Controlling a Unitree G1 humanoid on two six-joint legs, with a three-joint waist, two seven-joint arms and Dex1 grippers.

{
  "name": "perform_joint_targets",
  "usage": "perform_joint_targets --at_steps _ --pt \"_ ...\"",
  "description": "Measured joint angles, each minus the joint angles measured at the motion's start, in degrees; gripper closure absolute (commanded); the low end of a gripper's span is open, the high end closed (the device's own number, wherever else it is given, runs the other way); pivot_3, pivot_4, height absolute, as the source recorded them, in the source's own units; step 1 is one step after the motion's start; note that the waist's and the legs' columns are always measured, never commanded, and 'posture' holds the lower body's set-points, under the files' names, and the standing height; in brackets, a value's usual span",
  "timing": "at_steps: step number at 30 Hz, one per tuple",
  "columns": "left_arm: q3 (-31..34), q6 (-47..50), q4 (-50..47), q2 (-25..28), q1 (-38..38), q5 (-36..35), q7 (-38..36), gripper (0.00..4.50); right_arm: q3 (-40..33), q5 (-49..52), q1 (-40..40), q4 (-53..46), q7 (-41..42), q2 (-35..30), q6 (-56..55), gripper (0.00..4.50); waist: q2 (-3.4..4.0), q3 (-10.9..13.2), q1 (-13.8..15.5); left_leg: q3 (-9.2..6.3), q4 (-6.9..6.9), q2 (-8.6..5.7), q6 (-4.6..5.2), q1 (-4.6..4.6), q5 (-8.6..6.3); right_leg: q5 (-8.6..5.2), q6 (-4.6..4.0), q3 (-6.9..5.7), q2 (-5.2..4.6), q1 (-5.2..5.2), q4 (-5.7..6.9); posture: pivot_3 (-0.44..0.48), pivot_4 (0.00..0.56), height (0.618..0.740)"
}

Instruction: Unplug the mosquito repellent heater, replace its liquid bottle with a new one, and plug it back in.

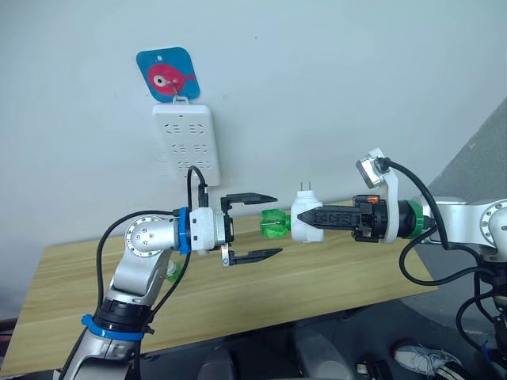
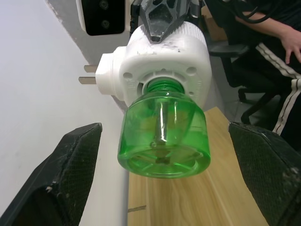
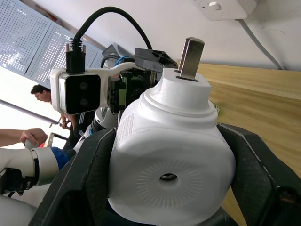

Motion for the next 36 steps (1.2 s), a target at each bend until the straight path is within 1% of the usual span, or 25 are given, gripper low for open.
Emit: perform_joint_targets --at_steps 2,7,8,15,18,20,21,23,25,27,30,33,36 --pt "-0.6 -0.5 0.6 -0.2 -0.1 0.3 0.4 0.56 0.0 0.1 0.0 0.0 0.0 0.0 0.0 1.43 0.00 0.0 0.0 0.00 0.00 0.00 0.00 0.00 0.00 0.00 0.00 0.00 0.00 0.00 0.00 -0.207 0.112 0.736" --pt "-1.1 -0.6 0.6 -0.4 -1.0 0.5 1.2 2.14 0.0 0.2 0.0 0.0 -0.1 0.0 -0.2 1.43 0.00 0.0 0.0 0.00 0.00 0.00 0.00 0.00 0.00 0.00 0.01 0.00 0.00 0.00 0.00 -0.207 0.113 0.736" --pt "-1.1 -0.4 0.6 -0.3 -1.2 0.6 1.3 2.23 -0.1 0.2 0.0 0.0 -0.1 0.0 -0.5 1.43 0.00 0.0 0.0 0.00 0.00 0.00 0.00 0.00 0.00 0.00 0.01 -0.01 0.00 0.00 0.00 -0.207 0.113 0.736" --pt "-1.1 3.0 -0.1 0.3 -2.4 -0.4 1.1 2.23 -0.1 0.2 -0.1 0.0 0.0 -0.1 -1.1 1.43 0.00 0.0 0.0 -0.01 0.00 0.00 0.00 0.00 0.00 -0.01 0.01 -0.01 0.00 0.00 0.01 -0.207 0.113 0.736" --pt "-1.1 8.5 -1.7 3.3 -3.9 -3.7 -0.7 2.23 -0.1 0.2 -0.1 -0.1 0.8 -0.1 -1.0 1.43 0.00 0.0 0.0 -0.02 0.00 0.00 0.00 0.00 0.00 -0.01 0.02 -0.03 0.00 0.00 0.02 -0.203 0.120 0.736" --pt "-0.9 16.0 -3.4 6.8 -4.9 -7.3 -1.6 2.23 -0.1 0.2 -0.1 -0.2 1.5 -0.4 -0.8 1.43 0.00 0.0 -0.1 -0.02 -0.01 0.00 0.00 0.01 0.00 -0.02 0.03 -0.02 0.00 0.00 0.01 -0.203 0.120 0.736" --pt "-1.2 24.5 -4.4 9.5 -6.5 -11.2 -1.7 2.23 -0.1 -0.3 -0.1 -0.2 2.1 -0.6 -0.6 1.43 -0.09 0.1 -0.1 -0.05 0.00 0.01 0.01 0.00 0.00 -0.03 0.04 -0.05 0.01 0.00 0.04 -0.203 0.120 0.736" --pt "-1.0 38.2 -5.2 14.2 -10.6 -17.1 -2.0 2.23 -0.2 -1.0 -0.4 -0.3 3.0 -1.2 0.0 1.43 -0.14 0.1 -0.1 -0.11 0.00 0.01 0.01 0.00 0.00 -0.03 0.05 -0.11 0.02 0.00 0.04 -0.199 0.120 0.736" --pt "-0.7 46.8 -5.7 15.7 -13.6 -20.8 -1.9 2.23 -0.5 -1.6 -0.6 -0.5 4.1 -1.3 0.1 1.43 -0.13 0.1 -0.1 -0.07 -0.01 -0.01 0.01 -0.01 -0.01 -0.03 0.05 -0.09 0.01 0.01 -0.03 -0.199 0.120 0.736" --pt "-0.8 51.2 -5.6 15.3 -14.3 -22.8 -1.3 2.23 -0.5 -2.5 -1.1 -0.6 4.8 -1.3 0.3 1.43 -0.15 0.1 -0.1 -0.09 -0.02 0.00 0.01 -0.02 -0.01 -0.03 0.04 -0.11 0.01 0.01 -0.07 -0.199 0.120 0.736" --pt "-0.7 53.3 -5.6 15.2 -14.0 -23.7 -1.4 2.23 -0.5 -3.1 -1.2 -0.7 5.4 -1.3 0.6 1.43 -0.15 0.1 -0.1 -0.09 -0.05 0.01 0.02 -0.01 -0.01 -0.03 0.04 -0.11 0.01 0.00 -0.07 -0.207 0.119 0.736" --pt "-0.1 51.6 -6.1 16.0 -10.4 -22.6 -2.6 2.23 -0.5 -3.8 -0.9 -1.6 6.2 -1.9 1.3 1.43 -0.13 0.1 -0.2 -0.05 -0.07 0.03 0.02 0.03 -0.01 -0.03 0.03 -0.07 0.02 0.00 -0.05 -0.206 0.120 0.736" --pt "1.0 49.7 -5.7 16.4 -6.7 -21.0 -2.8 2.23 -1.1 -5.4 0.4 -1.7 7.3 -3.8 1.9 1.43 -0.14 0.1 0.0 -0.05 -0.02 0.03 0.02 0.00 -0.01 -0.03 0.03 -0.07 0.02 0.00 -0.06 -0.201 0.122 0.736"
